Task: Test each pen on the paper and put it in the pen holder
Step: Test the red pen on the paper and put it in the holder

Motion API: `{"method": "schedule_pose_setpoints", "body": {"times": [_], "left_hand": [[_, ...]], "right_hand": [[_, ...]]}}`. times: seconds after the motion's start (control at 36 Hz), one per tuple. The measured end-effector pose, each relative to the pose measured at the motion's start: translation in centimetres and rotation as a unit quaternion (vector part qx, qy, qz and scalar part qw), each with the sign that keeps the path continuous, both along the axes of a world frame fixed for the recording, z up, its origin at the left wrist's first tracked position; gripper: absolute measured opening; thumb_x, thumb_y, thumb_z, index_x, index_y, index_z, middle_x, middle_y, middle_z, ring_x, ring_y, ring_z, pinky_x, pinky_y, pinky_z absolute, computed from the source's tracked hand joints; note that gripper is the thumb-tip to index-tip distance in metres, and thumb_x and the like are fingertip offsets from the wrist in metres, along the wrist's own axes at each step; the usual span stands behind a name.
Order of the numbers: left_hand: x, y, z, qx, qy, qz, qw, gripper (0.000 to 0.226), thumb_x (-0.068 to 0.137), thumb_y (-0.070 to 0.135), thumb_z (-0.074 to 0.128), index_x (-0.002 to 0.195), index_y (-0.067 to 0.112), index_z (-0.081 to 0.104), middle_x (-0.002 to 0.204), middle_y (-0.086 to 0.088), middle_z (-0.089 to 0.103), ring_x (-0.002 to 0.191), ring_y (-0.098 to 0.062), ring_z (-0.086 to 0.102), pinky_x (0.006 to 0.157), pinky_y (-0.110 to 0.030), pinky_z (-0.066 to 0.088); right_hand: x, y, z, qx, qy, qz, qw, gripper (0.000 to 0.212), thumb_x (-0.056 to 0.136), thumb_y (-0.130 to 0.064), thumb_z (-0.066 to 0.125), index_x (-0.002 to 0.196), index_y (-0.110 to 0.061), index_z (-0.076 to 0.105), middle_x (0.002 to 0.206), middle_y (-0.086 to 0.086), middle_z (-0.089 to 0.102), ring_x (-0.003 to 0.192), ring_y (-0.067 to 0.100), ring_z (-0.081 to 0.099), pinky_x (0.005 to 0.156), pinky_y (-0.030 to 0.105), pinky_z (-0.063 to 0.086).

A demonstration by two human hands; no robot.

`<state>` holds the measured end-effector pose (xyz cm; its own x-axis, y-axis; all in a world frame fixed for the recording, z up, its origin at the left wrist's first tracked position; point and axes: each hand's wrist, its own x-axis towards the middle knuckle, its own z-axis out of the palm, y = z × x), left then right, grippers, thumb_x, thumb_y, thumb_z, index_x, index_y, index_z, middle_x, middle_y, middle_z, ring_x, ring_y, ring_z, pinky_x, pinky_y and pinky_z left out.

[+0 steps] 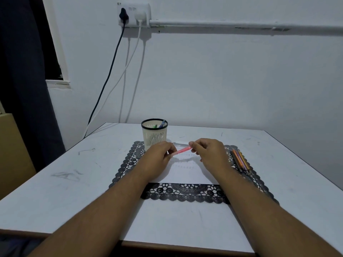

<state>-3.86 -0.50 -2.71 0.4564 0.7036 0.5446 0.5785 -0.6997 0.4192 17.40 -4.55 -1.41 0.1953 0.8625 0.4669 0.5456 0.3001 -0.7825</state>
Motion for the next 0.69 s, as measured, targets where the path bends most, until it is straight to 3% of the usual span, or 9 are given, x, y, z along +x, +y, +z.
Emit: {"method": "schedule_pose_setpoints", "body": {"times": [0.11,0.17,0.22,0.28,0.33,0.42,0.53,0.58,0.69], "left_hand": [[-0.2,-0.1,0.4,-0.006,-0.001,0.01,1.0,0.013,0.096,0.008,0.065,0.1,0.02,0.07,0.098,0.007,0.066,0.088,-0.011,0.056,0.079,-0.03,0.048],[-0.2,-0.2,0.7,-0.006,-0.002,0.014,1.0,0.013,0.096,0.009,0.065,0.101,0.019,0.071,0.098,0.007,0.066,0.087,-0.011,0.055,0.076,-0.024,0.045],[-0.3,-0.1,0.6,-0.007,-0.002,0.018,1.0,0.013,0.097,0.01,0.065,0.101,0.02,0.071,0.097,0.008,0.065,0.086,-0.009,0.054,0.071,-0.014,0.039],[-0.5,0.1,0.4,-0.013,-0.003,0.023,1.0,0.013,0.097,0.01,0.065,0.101,0.021,0.07,0.098,0.009,0.064,0.086,-0.008,0.054,0.071,-0.011,0.038],[-0.7,0.3,0.3,-0.021,-0.007,0.027,0.999,0.014,0.097,0.009,0.065,0.102,0.021,0.07,0.101,0.008,0.065,0.087,-0.009,0.055,0.072,-0.013,0.04],[-0.7,0.5,0.3,-0.031,-0.008,0.039,0.999,0.011,0.098,0.011,0.065,0.101,0.02,0.071,0.1,0.007,0.066,0.087,-0.009,0.056,0.074,-0.026,0.044],[-0.5,0.5,0.2,-0.039,0.003,0.05,0.998,0.009,0.098,0.015,0.065,0.101,0.022,0.071,0.098,0.009,0.066,0.087,-0.009,0.056,0.07,-0.017,0.038],[-0.5,0.4,0.2,-0.037,0.007,0.048,0.998,0.008,0.098,0.016,0.066,0.1,0.022,0.071,0.097,0.01,0.066,0.086,-0.008,0.054,0.067,-0.009,0.035],[-0.4,0.2,0.3,-0.035,0.012,0.048,0.998,0.008,0.098,0.016,0.066,0.1,0.022,0.071,0.096,0.009,0.066,0.086,-0.007,0.054,0.067,-0.007,0.036]], "right_hand": [[0.1,0.2,0.0,0.002,-0.002,-0.002,1.0,0.032,0.097,-0.049,0.064,0.081,-0.027,0.08,0.076,0.013,0.074,0.078,0.043,0.067,0.064,0.058,0.057],[0.4,0.4,0.0,-0.006,0.008,-0.004,1.0,0.025,0.099,-0.043,0.064,0.083,-0.032,0.079,0.08,0.007,0.076,0.081,0.037,0.069,0.07,0.056,0.059],[0.8,0.6,-0.1,-0.021,0.022,-0.009,1.0,0.014,0.102,-0.032,0.063,0.101,-0.033,0.078,0.087,-0.005,0.078,0.083,0.021,0.071,0.08,0.049,0.061],[1.0,0.8,-0.6,-0.047,0.0,-0.009,0.999,0.023,0.102,-0.027,0.064,0.122,-0.026,0.074,0.097,-0.007,0.077,0.084,0.009,0.066,0.086,0.039,0.057],[0.8,0.7,-0.9,-0.088,-0.05,-0.004,0.995,0.028,0.1,-0.028,0.066,0.127,-0.027,0.072,0.103,-0.008,0.073,0.085,0.005,0.062,0.085,0.031,0.049],[0.2,0.0,-1.0,-0.155,-0.124,0.02,0.98,0.033,0.098,-0.035,0.067,0.131,-0.033,0.069,0.111,-0.014,0.067,0.098,0.006,0.062,0.089,0.03,0.048],[-0.3,0.0,-1.1,-0.165,-0.207,0.01,0.964,0.024,0.097,-0.035,0.07,0.12,-0.03,0.076,0.116,-0.009,0.065,0.109,0.012,0.06,0.095,0.031,0.046],[-0.4,0.1,-1.1,-0.155,-0.223,-0.001,0.962,0.015,0.096,-0.03,0.071,0.109,-0.028,0.08,0.113,-0.008,0.067,0.107,0.013,0.061,0.094,0.031,0.048],[-0.6,0.2,-1.0,-0.146,-0.228,-0.007,0.963,0.01,0.096,-0.022,0.071,0.097,-0.025,0.081,0.105,-0.009,0.071,0.1,0.013,0.063,0.093,0.035,0.051]]}}
